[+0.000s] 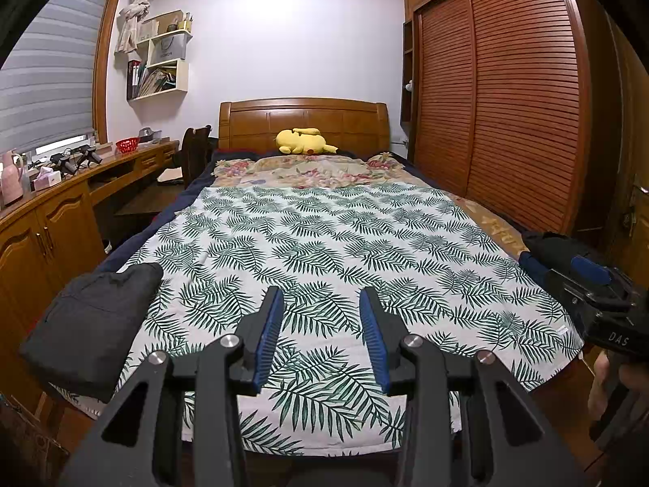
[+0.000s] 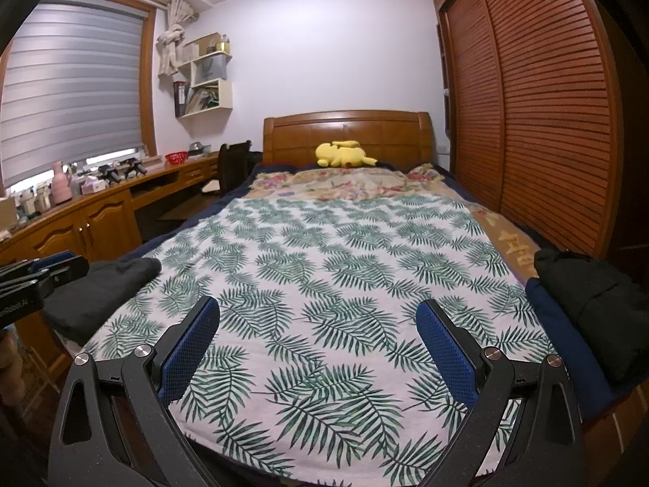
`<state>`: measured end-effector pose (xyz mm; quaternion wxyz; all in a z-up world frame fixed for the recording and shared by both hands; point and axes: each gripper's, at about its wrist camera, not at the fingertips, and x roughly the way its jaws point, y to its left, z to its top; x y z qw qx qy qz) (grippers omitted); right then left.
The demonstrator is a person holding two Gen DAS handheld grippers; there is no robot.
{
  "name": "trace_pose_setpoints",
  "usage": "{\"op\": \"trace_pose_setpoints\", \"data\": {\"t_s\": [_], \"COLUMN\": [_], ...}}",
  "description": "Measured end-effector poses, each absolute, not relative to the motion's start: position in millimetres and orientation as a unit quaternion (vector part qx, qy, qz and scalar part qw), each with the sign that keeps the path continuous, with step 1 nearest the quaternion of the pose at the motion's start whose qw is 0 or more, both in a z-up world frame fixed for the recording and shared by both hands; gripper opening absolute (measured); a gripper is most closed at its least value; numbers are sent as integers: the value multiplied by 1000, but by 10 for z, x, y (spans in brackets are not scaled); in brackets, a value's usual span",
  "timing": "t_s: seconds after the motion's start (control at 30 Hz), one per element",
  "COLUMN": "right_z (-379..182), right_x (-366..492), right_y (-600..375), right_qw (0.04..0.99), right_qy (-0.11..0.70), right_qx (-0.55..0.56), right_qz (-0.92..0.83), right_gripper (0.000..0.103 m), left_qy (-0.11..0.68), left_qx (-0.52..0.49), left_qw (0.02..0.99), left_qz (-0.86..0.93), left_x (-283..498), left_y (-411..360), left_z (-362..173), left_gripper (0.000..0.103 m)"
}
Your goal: Fold large clothes
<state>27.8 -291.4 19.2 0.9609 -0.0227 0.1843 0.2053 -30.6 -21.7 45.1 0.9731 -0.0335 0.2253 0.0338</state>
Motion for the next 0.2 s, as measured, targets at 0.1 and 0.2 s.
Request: {"op": "trace_pose_setpoints", "data": {"t_s": [0.1, 0.2], "right_z": [194, 195], "right_x": [292, 294], "right_y": [-2934, -2936], "right_qw": [961, 961], "right_qy": [184, 184], "right_qx": [-23, -23], "right_qz": [205, 205], "right_gripper": [99, 99], "left_qy": [225, 225], "left_qx": [-34, -35], "left_qw": [973, 973], "left_qz": [34, 33], "left_x": [-306, -307], "left_y": [-229, -229], "left_z": [451, 449], "left_gripper": [38, 38]}}
